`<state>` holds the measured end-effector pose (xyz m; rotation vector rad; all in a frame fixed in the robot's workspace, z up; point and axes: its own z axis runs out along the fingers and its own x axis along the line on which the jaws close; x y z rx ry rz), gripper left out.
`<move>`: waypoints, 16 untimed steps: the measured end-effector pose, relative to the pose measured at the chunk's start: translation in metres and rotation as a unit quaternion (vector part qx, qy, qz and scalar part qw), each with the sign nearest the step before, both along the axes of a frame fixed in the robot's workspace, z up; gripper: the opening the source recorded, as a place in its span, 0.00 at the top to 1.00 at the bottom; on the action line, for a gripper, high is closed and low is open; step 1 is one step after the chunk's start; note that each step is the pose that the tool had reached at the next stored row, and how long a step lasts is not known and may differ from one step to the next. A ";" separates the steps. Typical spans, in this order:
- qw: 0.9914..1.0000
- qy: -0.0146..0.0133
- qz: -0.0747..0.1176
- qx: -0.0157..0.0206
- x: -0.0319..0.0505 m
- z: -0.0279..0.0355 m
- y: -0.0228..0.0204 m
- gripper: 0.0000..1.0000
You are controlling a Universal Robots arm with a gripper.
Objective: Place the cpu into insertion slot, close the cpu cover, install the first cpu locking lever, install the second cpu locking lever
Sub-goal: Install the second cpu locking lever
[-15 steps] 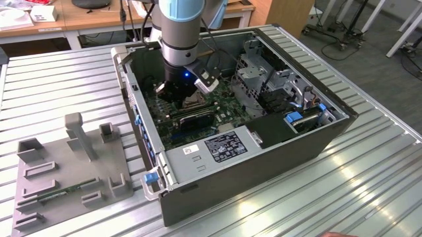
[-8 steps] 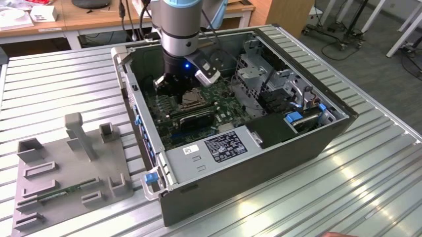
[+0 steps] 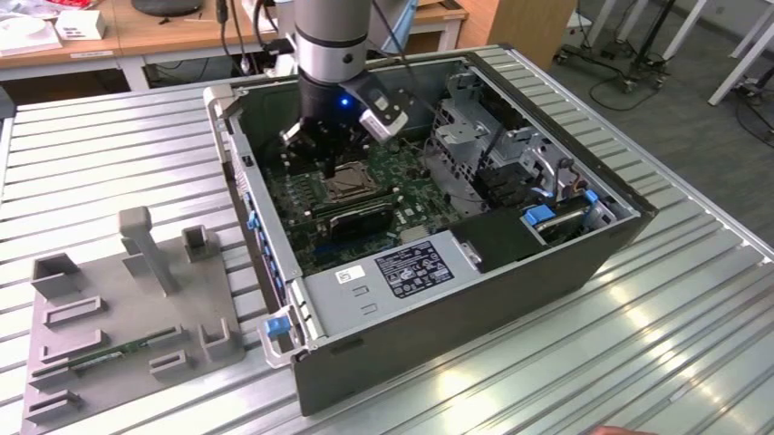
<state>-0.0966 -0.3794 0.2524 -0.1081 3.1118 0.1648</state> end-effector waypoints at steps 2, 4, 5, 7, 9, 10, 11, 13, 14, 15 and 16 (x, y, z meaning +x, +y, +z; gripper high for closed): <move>1.000 0.000 0.000 0.000 0.0015 0.0004 0.0000 0.89; 1.000 0.000 -0.001 0.000 0.0041 0.0004 0.0000 0.89; 1.000 0.000 -0.001 0.000 0.0057 0.0005 0.0000 0.89; 1.000 0.001 -0.002 0.000 0.0089 0.0005 0.0000 0.89; 1.000 0.001 -0.003 0.000 0.0116 0.0005 0.0000 0.89; 1.000 0.002 -0.003 0.000 0.0128 0.0006 0.0000 0.89; 1.000 0.002 -0.004 0.000 0.0141 0.0006 0.0000 0.89; 1.000 0.002 -0.004 0.000 0.0169 0.0006 0.0000 0.89; 1.000 0.003 -0.005 0.000 0.0183 0.0006 0.0000 0.89; 1.000 0.003 -0.005 0.000 0.0196 0.0006 0.0000 0.89; 1.000 0.003 -0.006 0.000 0.0206 0.0006 0.0000 0.89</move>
